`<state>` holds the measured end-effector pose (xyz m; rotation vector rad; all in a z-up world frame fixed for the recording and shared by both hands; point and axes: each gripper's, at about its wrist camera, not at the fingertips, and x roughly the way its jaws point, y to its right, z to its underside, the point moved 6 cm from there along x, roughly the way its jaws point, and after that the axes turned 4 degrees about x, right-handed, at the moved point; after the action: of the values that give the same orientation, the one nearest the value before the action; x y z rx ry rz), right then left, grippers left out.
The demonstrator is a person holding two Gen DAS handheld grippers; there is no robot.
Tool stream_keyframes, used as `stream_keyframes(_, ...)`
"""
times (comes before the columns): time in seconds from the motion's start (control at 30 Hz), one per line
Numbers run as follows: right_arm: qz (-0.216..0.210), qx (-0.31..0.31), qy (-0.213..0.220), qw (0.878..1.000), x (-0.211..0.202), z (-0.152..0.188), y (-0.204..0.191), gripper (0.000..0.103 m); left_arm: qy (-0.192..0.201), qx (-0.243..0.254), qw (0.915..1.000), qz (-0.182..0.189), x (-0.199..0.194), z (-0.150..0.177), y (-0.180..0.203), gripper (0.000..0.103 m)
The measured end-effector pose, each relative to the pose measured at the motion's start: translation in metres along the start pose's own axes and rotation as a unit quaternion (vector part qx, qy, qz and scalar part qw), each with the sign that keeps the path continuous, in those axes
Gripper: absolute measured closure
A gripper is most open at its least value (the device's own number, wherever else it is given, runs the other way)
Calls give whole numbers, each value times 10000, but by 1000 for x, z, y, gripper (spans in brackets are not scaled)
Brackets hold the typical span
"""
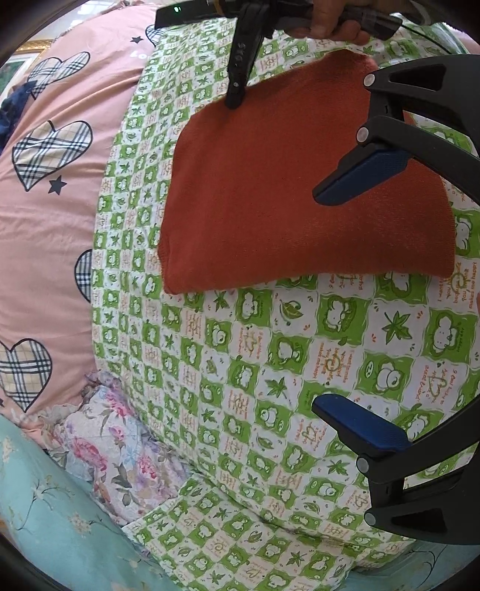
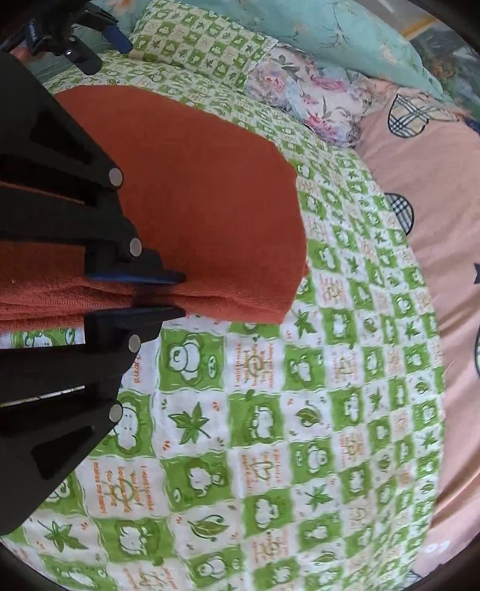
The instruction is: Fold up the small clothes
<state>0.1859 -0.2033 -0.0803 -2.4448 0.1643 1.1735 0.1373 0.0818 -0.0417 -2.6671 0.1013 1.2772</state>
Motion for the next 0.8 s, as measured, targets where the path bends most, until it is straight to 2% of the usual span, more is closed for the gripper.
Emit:
stream_keyframes(0.07, -7, 87, 60, 9999, -11, 1, -1, 76, -36, 45, 10000, 52, 1, 1, 4, 1)
stream_keyframes(0.27, -114, -129, 208, 9996, -48, 19, -16, 75, 12, 182, 9997, 138, -3, 3, 11, 1)
stream_keyframes(0.33, -145, -205, 231, 9994, -61, 28, -21, 72, 28, 164, 9997, 173, -6, 4, 11, 1)
stream_keyframes(0.4, -195, -282, 231, 9991, -74, 40, -26, 59, 40, 150, 9997, 210, -8, 6, 10, 1)
stream_keyframes(0.47, -262, -401, 239, 9986, -85, 52, -33, 53, 43, 137, 9996, 251, -10, 9, 10, 1)
stream_keyframes(0.63, -223, -715, 211, 9970, -100, 78, -44, 44, 48, 108, 9991, 399, -16, 16, 9, 1)
stream_keyframes(0.8, -208, -914, 168, 9955, -108, 94, -51, 31, 148, 88, 9986, 493, -27, 19, 11, 1)
